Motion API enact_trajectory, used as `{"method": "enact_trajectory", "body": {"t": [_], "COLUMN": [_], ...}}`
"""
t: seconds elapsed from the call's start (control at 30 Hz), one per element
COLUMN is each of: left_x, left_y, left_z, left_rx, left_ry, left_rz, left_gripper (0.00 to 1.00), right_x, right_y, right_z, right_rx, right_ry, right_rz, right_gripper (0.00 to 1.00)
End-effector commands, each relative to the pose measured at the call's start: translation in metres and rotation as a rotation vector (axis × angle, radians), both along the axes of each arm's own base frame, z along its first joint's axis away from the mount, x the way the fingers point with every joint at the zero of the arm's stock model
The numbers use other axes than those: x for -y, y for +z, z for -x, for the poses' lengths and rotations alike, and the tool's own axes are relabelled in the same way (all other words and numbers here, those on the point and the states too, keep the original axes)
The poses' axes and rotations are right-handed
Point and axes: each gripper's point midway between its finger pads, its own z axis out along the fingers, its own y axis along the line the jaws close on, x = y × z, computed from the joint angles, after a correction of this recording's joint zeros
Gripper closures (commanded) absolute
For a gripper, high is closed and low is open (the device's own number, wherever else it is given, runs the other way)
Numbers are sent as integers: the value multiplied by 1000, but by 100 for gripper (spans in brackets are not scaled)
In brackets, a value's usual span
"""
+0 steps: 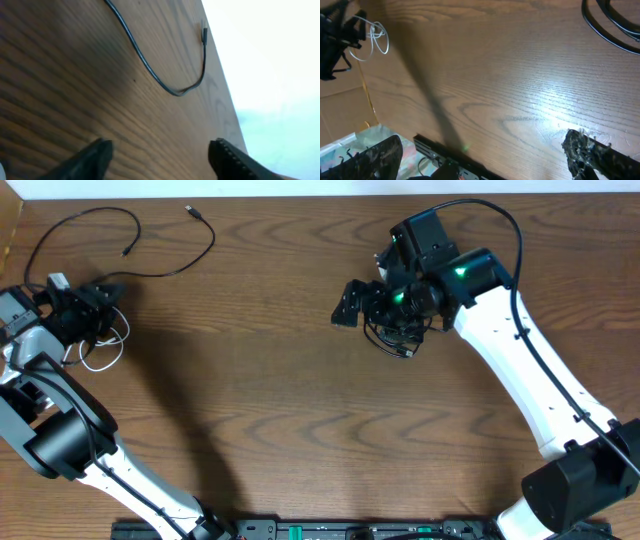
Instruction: Untangle cables
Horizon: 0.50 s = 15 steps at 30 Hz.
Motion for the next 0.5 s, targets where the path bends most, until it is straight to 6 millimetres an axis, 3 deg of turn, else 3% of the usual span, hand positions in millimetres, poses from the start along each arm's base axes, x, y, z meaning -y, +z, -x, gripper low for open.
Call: {"method": "enact_trajectory", "body": {"t": [0.0,0.2,0.37,0.47], "left_x": [-22,-51,-76,-80], "left_y": [19,39,112,142], "left_z": [3,26,45,53], "left_rx": [-17,-92,-19,6], "left_ry": [96,230,343,386], "left_rz": [48,-46,-210,-285], "left_gripper": [26,12,7,7], "right_x": [-3,-4,-4,-4], "right_y": [3,3,3,3], "right_z": [4,6,5,5], "right_rx": [15,13,17,19], "right_ry": [24,29,26,26], "right_rz": [3,4,10,9], "right_gripper": [1,1,1,1]}}
